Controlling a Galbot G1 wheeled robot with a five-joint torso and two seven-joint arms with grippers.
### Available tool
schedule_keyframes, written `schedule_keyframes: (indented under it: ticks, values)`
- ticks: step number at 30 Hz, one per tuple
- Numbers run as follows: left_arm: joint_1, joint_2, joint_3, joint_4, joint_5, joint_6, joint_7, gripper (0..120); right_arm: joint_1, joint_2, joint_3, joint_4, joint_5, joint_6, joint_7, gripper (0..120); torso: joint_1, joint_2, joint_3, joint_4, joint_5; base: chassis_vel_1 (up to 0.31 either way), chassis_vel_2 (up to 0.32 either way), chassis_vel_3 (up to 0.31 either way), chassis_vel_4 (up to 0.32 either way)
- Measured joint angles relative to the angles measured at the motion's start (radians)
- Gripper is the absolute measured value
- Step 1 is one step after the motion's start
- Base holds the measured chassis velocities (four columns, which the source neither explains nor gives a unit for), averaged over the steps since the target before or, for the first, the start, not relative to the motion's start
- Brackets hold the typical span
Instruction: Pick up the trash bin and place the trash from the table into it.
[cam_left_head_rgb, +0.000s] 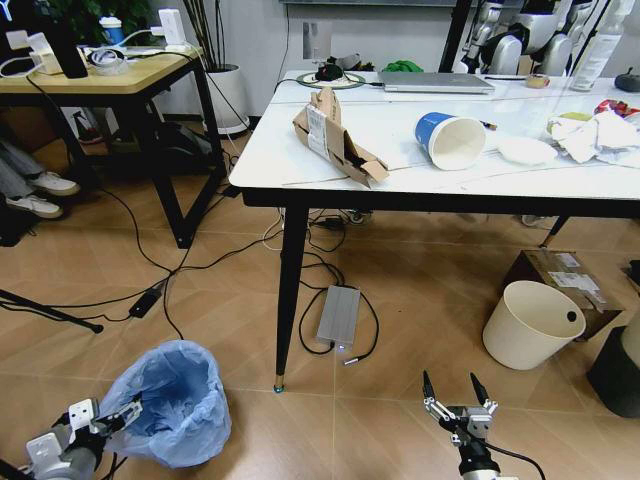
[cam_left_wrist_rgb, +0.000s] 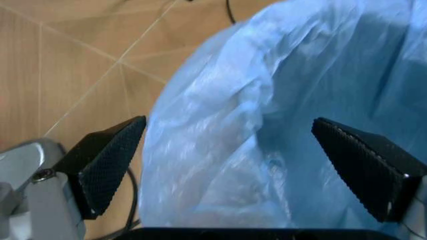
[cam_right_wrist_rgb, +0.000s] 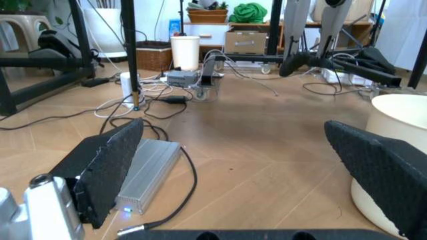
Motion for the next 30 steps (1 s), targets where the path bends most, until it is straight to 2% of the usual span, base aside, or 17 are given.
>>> schedule_keyframes:
  ticks: [6,10,15,16,20,21,25,27,29,30]
  values:
    - [-0.015,-0.005,0.006,0.012,0.006,0.016,-0.011,97,-0.005,0.0,-0.002,0.007,0.0,-0.001,0.0,100,0.0,0.0,0.0,0.0,-0.0001,0.0,0.0,0.0,0.0]
    - [-0.029,-0.005,0.015,0.027,0.01,0.021,-0.014,90,-0.01,0.0,-0.001,0.01,0.0,-0.001,0.0,100,0.0,0.0,0.0,0.0,0.0,0.0,0.0,0.0,0.0]
    - [-0.057,-0.006,0.037,0.06,0.012,0.027,-0.017,69,-0.019,0.0,0.003,0.018,0.0,-0.002,0.0,100,0.0,0.0,0.0,0.0,-0.0002,0.0,0.0,0.0,0.0]
    - [-0.057,-0.006,0.037,0.06,0.012,0.027,-0.017,69,-0.019,0.0,0.003,0.018,0.0,-0.002,0.0,100,0.0,0.0,0.0,0.0,-0.0002,0.0,0.0,0.0,0.0]
    - [-0.06,-0.008,0.045,0.063,0.007,0.029,-0.017,51,-0.019,0.0,0.01,0.022,-0.001,-0.006,0.0,100,0.0,0.0,0.0,0.0,-0.0001,0.0,0.0,0.0,0.0]
    - [-0.06,-0.008,0.045,0.063,0.007,0.029,-0.017,51,-0.019,0.0,0.01,0.022,-0.001,-0.006,0.0,100,0.0,0.0,0.0,0.0,-0.0001,0.0,0.0,0.0,0.0]
    - [-0.063,-0.009,0.046,0.071,0.006,0.028,-0.014,38,-0.016,0.0,0.01,0.023,-0.001,-0.009,0.0,100,0.0,0.0,0.0,0.0,0.0005,0.0,0.0,0.0,0.0]
    - [-0.063,-0.009,0.046,0.073,0.005,0.028,-0.013,26,-0.014,0.0,0.008,0.023,-0.003,-0.011,0.0,100,0.0,0.0,0.0,0.0001,0.0005,0.0,0.0,0.0,0.0]
    - [-0.063,-0.009,0.046,0.073,0.004,0.028,-0.013,25,-0.014,0.0,0.008,0.023,-0.003,-0.011,0.0,100,0.0,0.0,0.0,0.0001,0.0004,0.0,0.0,0.0,0.0]
    - [-0.063,-0.008,0.045,0.073,-0.001,0.029,-0.013,18,-0.013,0.0,0.007,0.022,-0.005,-0.011,0.0,100,0.0,0.0,0.0,0.0,0.0,0.0,0.0,0.0,0.0]
